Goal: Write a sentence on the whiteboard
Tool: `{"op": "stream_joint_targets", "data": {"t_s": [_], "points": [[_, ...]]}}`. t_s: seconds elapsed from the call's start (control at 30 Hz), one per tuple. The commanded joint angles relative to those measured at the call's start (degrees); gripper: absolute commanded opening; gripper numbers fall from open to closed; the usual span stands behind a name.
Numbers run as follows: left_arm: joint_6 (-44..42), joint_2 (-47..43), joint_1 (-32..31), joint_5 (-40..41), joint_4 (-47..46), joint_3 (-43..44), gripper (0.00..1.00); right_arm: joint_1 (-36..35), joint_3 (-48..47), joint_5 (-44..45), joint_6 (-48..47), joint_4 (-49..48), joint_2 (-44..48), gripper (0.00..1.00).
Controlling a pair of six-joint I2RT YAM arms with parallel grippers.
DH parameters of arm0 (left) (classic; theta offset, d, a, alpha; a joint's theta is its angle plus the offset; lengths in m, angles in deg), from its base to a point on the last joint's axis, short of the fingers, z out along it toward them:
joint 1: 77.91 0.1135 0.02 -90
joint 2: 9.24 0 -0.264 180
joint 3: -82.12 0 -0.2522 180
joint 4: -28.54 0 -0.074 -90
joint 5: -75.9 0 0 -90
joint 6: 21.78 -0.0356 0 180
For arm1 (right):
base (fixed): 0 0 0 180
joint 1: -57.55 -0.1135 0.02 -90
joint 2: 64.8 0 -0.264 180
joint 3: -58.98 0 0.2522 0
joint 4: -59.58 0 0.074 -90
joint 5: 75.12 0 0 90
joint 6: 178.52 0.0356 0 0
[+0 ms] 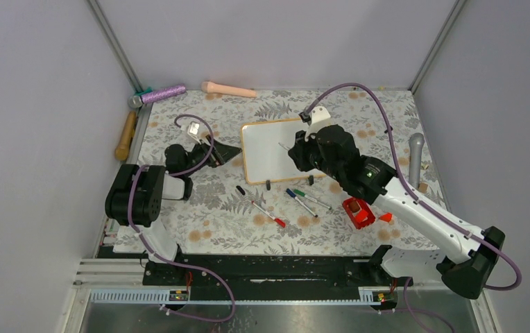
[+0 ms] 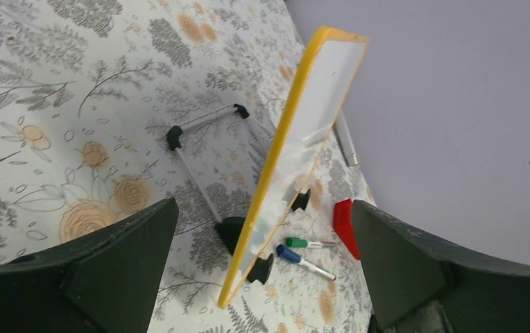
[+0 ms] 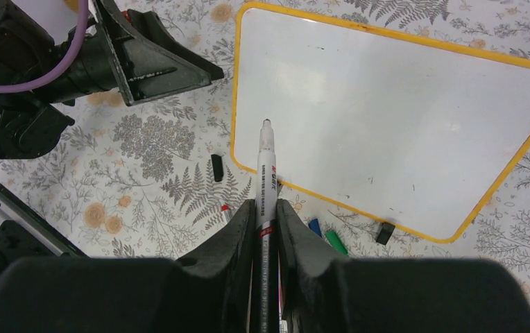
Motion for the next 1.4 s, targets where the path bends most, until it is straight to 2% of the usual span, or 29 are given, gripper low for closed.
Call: {"op": "stream_joint_targets", "data": {"t_s": [0.0, 0.1, 0.3, 0.5, 0.63, 0.67, 0.83, 1.03, 1.13, 1.37], "points": [[-6.8, -2.1, 0.1, 0.2, 4.0, 1.7, 0.99, 0.3, -3.1, 1.6, -2.0, -1.0, -0.9, 0.0], [-9.0, -1.9, -0.6, -0.3, 7.9, 3.4, 0.99, 0.4, -2.8, 0.6, -1.8, -1.6, -1.2, 0.0], [-8.6, -1.4, -1.3, -1.4, 6.1, 3.9, 0.99, 0.5, -2.4, -1.0, -1.6, -2.0, -1.5, 0.0], [-13.6, -7.1, -1.3, -2.6, 12.4, 2.5, 0.99, 0.6, -0.4, -0.2, -1.4, -1.9, 0.4, 0.0], [-16.1, -6.4, -1.3, -5.4, 21.5, 7.7, 0.99, 0.7, 0.9, 0.2, -1.3, -2.0, 1.0, 0.0], [-15.5, -5.4, -1.4, -8.2, 19.2, 8.3, 0.99, 0.8, 1.2, 0.2, -1.2, -1.9, 1.2, 0.0], [-5.8, -0.3, -0.7, -12.5, 2.6, 7.5, 0.99, 0.9, 1.8, 0.2, -1.2, -1.9, 1.7, 0.0], [9.0, 9.8, 1.0, -17.8, -13.4, 12.0, 0.99, 1.1, 2.1, 0.7, -1.3, -2.0, 1.7, 0.0], [10.4, 11.8, 1.1, -18.6, -14.1, 14.0, 0.99, 1.2, 1.8, 0.2, -1.2, -2.0, 1.1, 0.0], [7.5, 11.2, 1.0, -20.9, -13.9, 14.1, 0.99, 1.5, 1.6, 0.0, -0.9, -2.3, 0.4, 0.0]]}}
